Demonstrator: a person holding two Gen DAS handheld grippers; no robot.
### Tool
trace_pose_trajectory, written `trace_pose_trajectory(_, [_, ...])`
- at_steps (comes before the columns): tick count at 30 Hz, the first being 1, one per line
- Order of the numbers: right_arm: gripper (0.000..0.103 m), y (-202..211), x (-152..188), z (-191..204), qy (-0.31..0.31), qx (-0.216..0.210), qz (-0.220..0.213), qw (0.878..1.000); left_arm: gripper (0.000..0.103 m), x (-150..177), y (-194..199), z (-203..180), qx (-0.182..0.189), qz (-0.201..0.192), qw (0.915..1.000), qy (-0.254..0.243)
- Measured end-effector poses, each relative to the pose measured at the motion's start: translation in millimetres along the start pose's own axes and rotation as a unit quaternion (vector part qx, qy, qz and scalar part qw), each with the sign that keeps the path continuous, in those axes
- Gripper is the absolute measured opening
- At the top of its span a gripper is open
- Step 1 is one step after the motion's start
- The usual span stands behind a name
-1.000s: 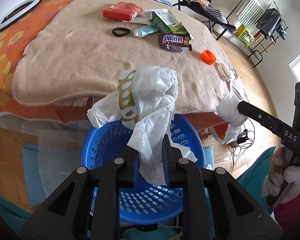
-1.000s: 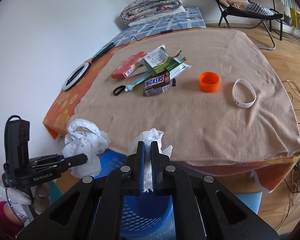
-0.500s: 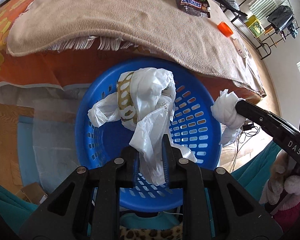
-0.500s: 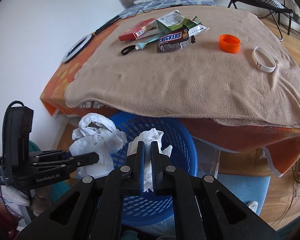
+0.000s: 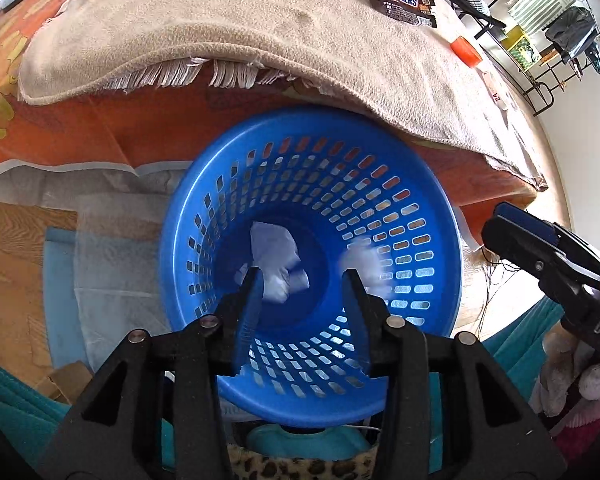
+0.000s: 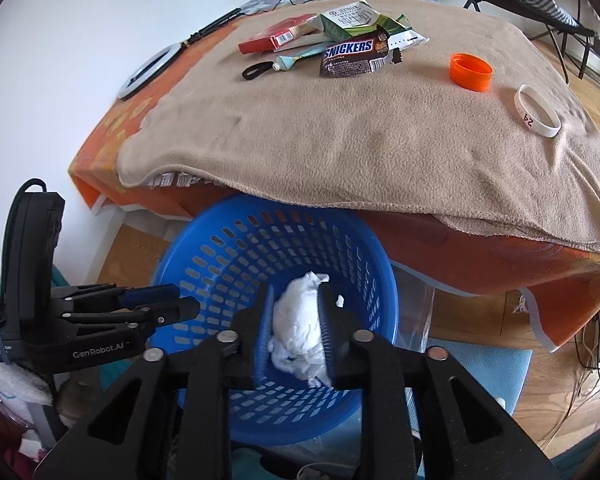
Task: Collect trash
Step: 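Carry bag and tissue over the blue basket and open both tools, then grasp the Snickers wrapper with the left tool while the right tool grasps the white band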
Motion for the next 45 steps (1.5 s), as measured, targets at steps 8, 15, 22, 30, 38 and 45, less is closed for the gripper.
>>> trace_pose_trajectory(8, [0.063, 2.6, -0.9, 3.5, 0.004, 0.026, -0.003, 1.000, 0.065, -2.9, 4.7, 2.4, -0.008, -0.008, 0.9999, 0.005])
trace_pose_trajectory(15, [0.072, 1.1, -2.0, -4.6, -0.014, 0.041, 0.004, 0.999, 0.068, -7.6, 8.6, 1.2, -0.014, -0.016, 0.9998, 0.000])
trace_pose_trajectory(22, [0.072, 2.6, -6.5, -20.6, -0.037, 0.065, 0.019, 0.997, 0.068, -23.0, 17.2, -9.5, -0.017, -0.028, 0.9992, -0.021])
trace_pose_trajectory(30, [0.072, 26.4, -15.4, -53.4, -0.066, 0.077, -0.017, 0.995, 0.068, -58.8, 35.6, -30.6, -0.016, -0.051, 0.9967, -0.061])
trace_pose_trajectory(38, [0.076, 58.1, -33.1, -95.1, -0.093, 0.100, -0.073, 0.988, 0.068, -117.3, 56.4, -53.2, -0.009, -0.073, 0.9927, -0.095])
trace_pose_trajectory(45, [0.080, 75.7, -59.2, -137.7, -0.127, 0.117, -0.088, 0.981, 0.069, -172.7, 67.1, -89.2, -0.016, -0.086, 0.9850, -0.149])
Point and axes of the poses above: each gripper's, at about its wrist camera, not at the fingertips, and y roughly against the way its jaws point, z to its left, x to its underside, the point moved 4 cm from there along -y, roughly the way its jaws point, and after that the axes turned 15 degrees about z, right-handed, at the moved point
